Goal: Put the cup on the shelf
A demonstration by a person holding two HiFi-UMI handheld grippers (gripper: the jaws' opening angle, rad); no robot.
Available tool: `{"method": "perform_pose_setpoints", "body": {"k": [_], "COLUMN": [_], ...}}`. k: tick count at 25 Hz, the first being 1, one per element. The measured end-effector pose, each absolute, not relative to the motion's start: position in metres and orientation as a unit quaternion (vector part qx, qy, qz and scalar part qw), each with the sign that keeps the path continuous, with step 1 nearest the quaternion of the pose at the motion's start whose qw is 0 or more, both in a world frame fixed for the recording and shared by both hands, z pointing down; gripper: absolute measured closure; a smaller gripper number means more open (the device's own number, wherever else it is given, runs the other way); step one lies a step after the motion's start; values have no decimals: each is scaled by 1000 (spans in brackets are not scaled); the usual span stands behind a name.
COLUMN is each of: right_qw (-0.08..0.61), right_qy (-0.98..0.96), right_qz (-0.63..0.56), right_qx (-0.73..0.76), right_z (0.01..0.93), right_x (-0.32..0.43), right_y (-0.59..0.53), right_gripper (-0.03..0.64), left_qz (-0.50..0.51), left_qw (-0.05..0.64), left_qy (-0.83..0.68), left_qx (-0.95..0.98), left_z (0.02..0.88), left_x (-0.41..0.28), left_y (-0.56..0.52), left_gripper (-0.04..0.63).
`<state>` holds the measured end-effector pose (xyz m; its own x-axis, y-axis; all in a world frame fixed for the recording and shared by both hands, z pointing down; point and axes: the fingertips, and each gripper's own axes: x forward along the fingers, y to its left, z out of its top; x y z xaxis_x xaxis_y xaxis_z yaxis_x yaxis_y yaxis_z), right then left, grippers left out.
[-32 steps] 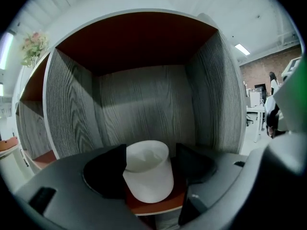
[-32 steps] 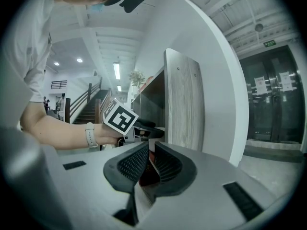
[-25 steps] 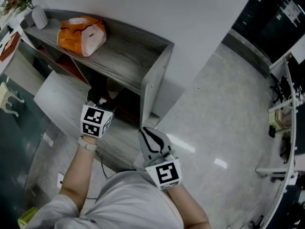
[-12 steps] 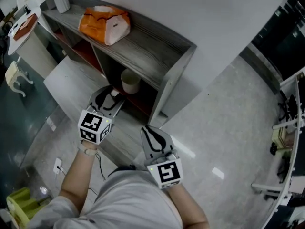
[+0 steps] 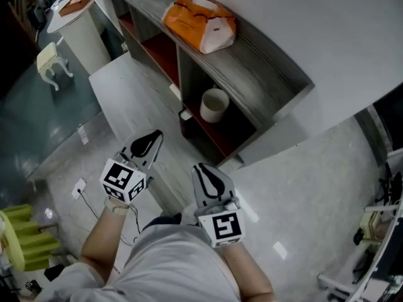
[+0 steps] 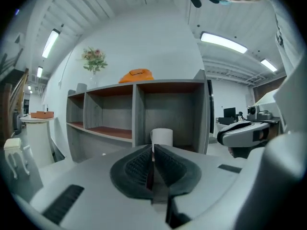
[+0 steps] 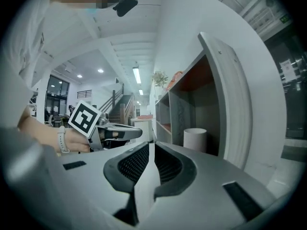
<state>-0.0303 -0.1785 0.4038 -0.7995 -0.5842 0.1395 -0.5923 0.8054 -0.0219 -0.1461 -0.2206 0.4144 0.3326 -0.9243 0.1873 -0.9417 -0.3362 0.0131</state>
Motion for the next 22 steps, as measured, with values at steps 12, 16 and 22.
{"method": "perform_pose_setpoints", "body": {"k": [12, 16, 22], "right_qw": [50, 50, 51], "right_qy": [-974, -981, -987], "right_qz": [49, 46, 37], "right_qx": [214, 180, 145], "right_z": [406, 406, 405], "right_x": [-94, -113, -130], "right_y": [-166, -157, -146], "right_gripper": [572, 572, 572], "left_qz": [41, 41, 26], "left_qw": [113, 128, 132], "left_qy": [-625, -642, -664], "left_qx": [771, 755, 735], "left_z": [426, 431, 431], "left_x": [-179, -188, -193], "left_y": [-139, -121, -99], "left_gripper": [568, 571, 575]}}
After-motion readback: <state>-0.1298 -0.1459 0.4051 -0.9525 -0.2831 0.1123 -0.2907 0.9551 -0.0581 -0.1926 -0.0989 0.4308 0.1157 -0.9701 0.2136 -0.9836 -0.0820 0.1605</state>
